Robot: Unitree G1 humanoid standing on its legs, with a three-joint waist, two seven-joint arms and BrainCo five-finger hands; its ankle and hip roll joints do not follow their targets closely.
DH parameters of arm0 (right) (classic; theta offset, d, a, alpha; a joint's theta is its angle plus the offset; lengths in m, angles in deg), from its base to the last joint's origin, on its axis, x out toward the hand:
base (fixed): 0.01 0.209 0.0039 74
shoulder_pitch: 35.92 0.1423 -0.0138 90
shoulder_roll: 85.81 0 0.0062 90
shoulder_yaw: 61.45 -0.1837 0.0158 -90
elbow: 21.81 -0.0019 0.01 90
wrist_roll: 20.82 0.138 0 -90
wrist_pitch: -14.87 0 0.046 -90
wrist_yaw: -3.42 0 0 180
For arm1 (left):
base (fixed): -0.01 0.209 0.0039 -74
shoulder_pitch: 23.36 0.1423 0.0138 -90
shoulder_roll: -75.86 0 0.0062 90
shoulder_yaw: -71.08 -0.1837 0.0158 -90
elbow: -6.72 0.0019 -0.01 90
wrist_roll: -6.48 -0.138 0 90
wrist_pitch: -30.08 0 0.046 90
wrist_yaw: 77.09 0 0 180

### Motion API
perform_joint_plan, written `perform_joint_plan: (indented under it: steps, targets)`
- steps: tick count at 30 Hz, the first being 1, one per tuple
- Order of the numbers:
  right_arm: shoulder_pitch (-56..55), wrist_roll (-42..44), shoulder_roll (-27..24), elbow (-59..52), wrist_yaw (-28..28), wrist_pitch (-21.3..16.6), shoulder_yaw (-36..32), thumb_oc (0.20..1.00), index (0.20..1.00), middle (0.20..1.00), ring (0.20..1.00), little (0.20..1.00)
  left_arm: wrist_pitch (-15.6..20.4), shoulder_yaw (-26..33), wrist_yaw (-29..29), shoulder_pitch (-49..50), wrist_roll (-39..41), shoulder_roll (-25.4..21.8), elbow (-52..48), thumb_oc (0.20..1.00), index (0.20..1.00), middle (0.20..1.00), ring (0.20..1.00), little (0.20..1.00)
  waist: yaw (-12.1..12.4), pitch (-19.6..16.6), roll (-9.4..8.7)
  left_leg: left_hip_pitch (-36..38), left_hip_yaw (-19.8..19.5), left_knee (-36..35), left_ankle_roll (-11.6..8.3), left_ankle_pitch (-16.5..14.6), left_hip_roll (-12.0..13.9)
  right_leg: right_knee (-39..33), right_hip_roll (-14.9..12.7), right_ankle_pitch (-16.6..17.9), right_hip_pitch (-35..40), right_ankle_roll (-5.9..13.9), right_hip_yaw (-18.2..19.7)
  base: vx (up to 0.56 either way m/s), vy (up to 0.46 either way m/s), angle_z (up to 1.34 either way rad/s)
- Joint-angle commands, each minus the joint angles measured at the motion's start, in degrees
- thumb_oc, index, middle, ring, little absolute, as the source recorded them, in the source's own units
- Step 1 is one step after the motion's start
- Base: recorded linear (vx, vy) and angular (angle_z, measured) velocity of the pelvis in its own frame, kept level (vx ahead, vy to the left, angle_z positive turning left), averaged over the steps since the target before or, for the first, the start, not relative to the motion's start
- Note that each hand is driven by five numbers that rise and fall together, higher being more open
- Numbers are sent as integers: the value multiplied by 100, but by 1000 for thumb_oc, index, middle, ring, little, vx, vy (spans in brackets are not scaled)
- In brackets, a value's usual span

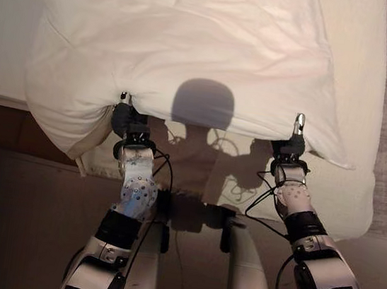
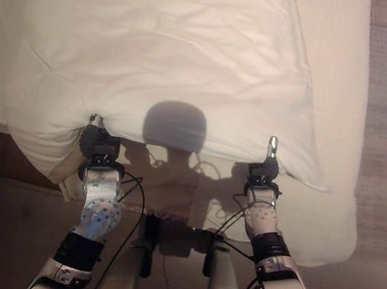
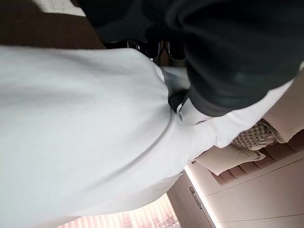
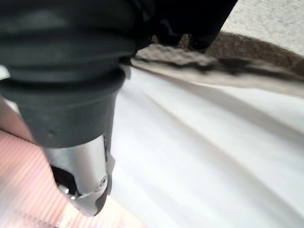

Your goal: Make the bed

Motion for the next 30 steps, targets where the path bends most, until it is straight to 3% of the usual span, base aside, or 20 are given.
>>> perform_joint_plan:
  steps: [1, 9, 11, 12, 17, 22, 25, 26, 30]
  targets:
    - [-231, -111, -703, 119, 52, -425, -695, 1000, 1000, 1000, 1000, 1000, 856, 1084, -6, -44, -621, -468, -691, 200, 200, 200, 200, 200, 13, -578, 336, -250, -67, -198, 167, 247, -186, -307, 106, 434, 141, 214, -14, 0, 0, 0]
    - [-327, -164, -616, 40, 33, -436, -663, 1000, 1000, 1000, 1000, 1000, 822, 1064, -84, -74, -700, -416, -677, 200, 200, 200, 200, 200, -18, -623, 340, -269, -69, -233, 169, 263, -167, -368, 128, 445, 130, 203, 6, 0, 0, 0]
    - [-345, -172, -594, -21, -15, -423, -662, 520, 520, 520, 520, 520, 822, 1059, -60, -40, -685, -396, -686, 200, 200, 200, 200, 200, -18, -626, 335, -279, -71, -206, 173, 256, -170, -362, 136, 446, 122, 195, 17, 0, 0, 0]
    - [-350, -189, -590, -66, -48, -423, -655, 200, 200, 200, 200, 200, 808, 1045, -42, -20, -671, -384, -695, 200, 200, 200, 200, 200, -20, -634, 336, -289, -69, -191, 172, 247, -165, -358, 138, 445, 119, 193, 23, 0, 0, 0]
    - [-446, -220, -507, -317, -160, -420, -626, 200, 200, 200, 200, 200, 799, 1028, -22, 45, -639, -338, -672, 200, 200, 200, 200, 200, -43, -671, 347, -295, -64, -168, 186, 229, -166, -351, 149, 448, 108, 189, 40, 1, 0, -1]
    - [-664, -377, -327, -1107, -149, -759, -664, 200, 200, 200, 200, 200, 777, 1105, -70, 202, -582, -263, -641, 219, 219, 219, 219, 219, -86, -713, 347, -301, -60, -158, 183, 200, -166, -353, 151, 436, 110, 195, 53, 0, 0, 0]
    - [-678, -388, -320, -1124, -136, -761, -661, 200, 200, 200, 200, 200, 778, 1104, -66, 210, -578, -263, -641, 219, 219, 219, 219, 219, -88, -720, 347, -300, -61, -163, 183, 202, -167, -355, 150, 437, 110, 195, 52, 0, 0, 0]
    - [-786, -344, -187, -1636, -273, -1024, -798, 200, 200, 200, 200, 200, 800, 1174, -65, 343, -470, -182, -603, 1000, 1000, 1000, 1000, 1000, -122, -691, 358, -276, -43, -174, 173, 165, -164, -375, 148, 418, 133, 214, 60, 0, 0, 0]
    - [-1022, -402, -22, -2136, -254, -1226, -825, 200, 200, 200, 200, 200, 808, 1205, -4, 434, -298, -126, -536, 1000, 1000, 1000, 1000, 1000, -152, -729, 338, -329, -32, -183, 168, 209, -147, -401, 160, 466, 86, 207, 83, -2, -1, -2]
